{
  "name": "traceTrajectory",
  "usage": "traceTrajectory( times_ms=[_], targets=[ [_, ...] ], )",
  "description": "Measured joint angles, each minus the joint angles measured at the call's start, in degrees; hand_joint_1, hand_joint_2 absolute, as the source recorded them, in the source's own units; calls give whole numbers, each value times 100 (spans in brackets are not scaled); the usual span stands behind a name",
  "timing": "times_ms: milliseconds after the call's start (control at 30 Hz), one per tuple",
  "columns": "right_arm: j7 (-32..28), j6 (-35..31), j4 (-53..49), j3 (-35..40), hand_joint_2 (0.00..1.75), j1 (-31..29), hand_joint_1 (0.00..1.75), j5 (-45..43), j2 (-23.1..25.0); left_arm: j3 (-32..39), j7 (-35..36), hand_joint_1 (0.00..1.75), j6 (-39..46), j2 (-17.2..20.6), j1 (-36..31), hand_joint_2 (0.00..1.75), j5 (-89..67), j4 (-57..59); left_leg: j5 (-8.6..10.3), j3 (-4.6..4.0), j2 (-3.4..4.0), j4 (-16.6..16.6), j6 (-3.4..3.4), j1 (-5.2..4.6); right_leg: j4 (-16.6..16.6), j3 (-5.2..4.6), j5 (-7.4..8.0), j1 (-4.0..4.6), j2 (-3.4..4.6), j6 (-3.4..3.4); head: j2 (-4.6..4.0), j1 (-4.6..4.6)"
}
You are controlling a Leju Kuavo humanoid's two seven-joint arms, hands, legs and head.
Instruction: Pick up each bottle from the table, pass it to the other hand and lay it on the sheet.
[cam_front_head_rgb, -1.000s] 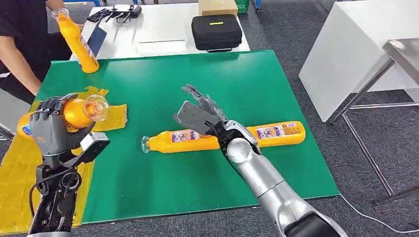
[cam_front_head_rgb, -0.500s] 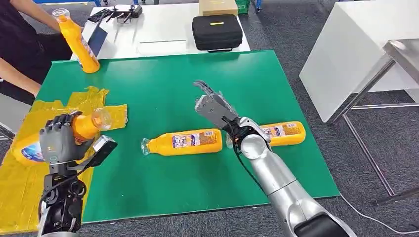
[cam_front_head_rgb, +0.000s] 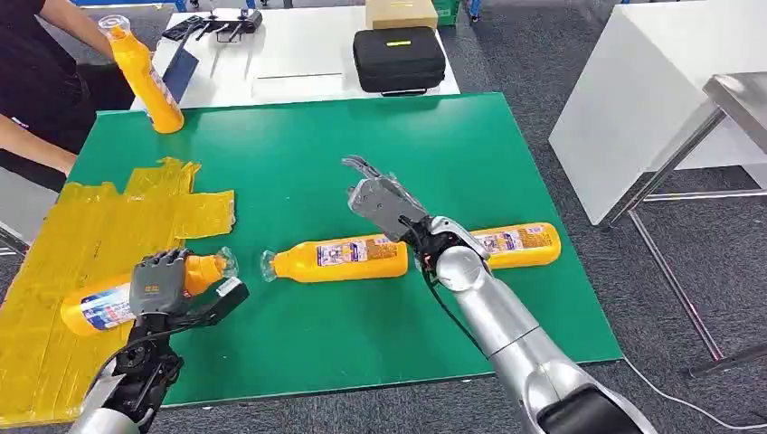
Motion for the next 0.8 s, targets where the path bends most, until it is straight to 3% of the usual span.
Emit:
traceTrajectory(
  times_ms=[33,67,233,500,800],
  targets=[
    [2,2,2,20,0,-1,0,0,-2,-104,18,0,-2,29,-76,175,2,138,0,2,-1,-1,0,0,0,3,0,0,-1,0,0,-2],
    [2,2,2,31,175,-1,0,0,-5,-188,25,0,0,62,-143,0,4,269,0,3,-1,-1,0,0,0,4,0,0,-2,0,0,0],
    [232,204,55,134,175,-35,0,237,-42,-478,-50,0,-52,166,-372,0,42,721,0,24,-5,-4,1,0,-2,37,-2,0,-12,-2,0,-2],
    [1038,527,877,599,175,-364,0,1421,-90,-620,-564,0,26,232,-501,0,313,965,28,41,-26,-4,-11,2,2,51,2,1,-27,-3,0,0],
    [1180,468,1780,805,175,-474,0,1843,-26,-483,-1207,0,24,212,-242,0,985,516,27,27,-26,-3,-11,1,3,34,2,2,-27,-2,0,0]
  ],
)
